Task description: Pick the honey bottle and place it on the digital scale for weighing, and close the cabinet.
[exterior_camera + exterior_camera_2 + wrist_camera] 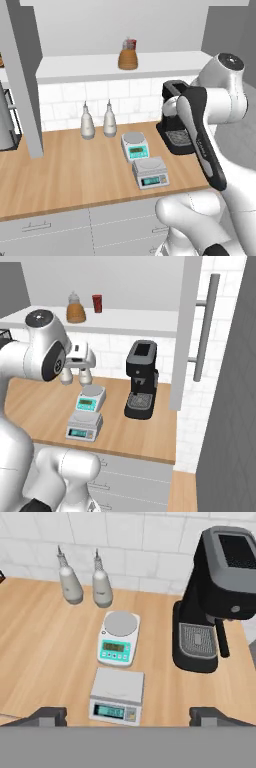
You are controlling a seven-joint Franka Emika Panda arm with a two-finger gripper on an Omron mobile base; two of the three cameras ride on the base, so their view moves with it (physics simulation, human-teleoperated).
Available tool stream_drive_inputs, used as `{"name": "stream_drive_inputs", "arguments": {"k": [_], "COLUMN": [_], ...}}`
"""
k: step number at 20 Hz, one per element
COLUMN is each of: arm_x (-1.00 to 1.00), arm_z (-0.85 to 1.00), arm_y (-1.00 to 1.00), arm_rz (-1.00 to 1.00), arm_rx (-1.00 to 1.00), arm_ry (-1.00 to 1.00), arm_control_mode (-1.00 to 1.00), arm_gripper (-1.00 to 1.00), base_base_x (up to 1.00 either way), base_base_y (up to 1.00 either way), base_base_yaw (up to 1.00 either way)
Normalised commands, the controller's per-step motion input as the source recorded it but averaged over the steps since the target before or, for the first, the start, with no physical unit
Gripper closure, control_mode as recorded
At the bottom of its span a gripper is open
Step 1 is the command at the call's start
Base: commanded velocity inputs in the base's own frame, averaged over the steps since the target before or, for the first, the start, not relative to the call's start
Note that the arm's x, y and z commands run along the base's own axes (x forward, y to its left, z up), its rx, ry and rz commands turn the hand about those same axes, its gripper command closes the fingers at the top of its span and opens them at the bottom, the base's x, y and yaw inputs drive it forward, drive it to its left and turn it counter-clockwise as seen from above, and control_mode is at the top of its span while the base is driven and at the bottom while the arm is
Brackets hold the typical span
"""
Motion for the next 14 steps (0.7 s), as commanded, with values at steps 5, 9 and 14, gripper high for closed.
{"name": "stream_drive_inputs", "arguments": {"k": [5, 9, 14], "arm_x": [-0.38, -0.06, -0.06], "arm_z": [0.82, 0.86, 0.80], "arm_y": [0.33, 0.24, 0.07], "arm_rz": [0.07, 0.05, 0.08], "arm_rx": [0.00, 0.03, 0.13], "arm_ry": [-0.54, -0.61, -0.44], "arm_control_mode": [-1.00, -1.00, -1.00], "arm_gripper": [-1.00, -1.00, -1.00], "base_base_x": [0.00, 0.00, 0.00], "base_base_y": [0.00, 0.00, 0.00], "base_base_yaw": [0.00, 0.00, 0.00]}}
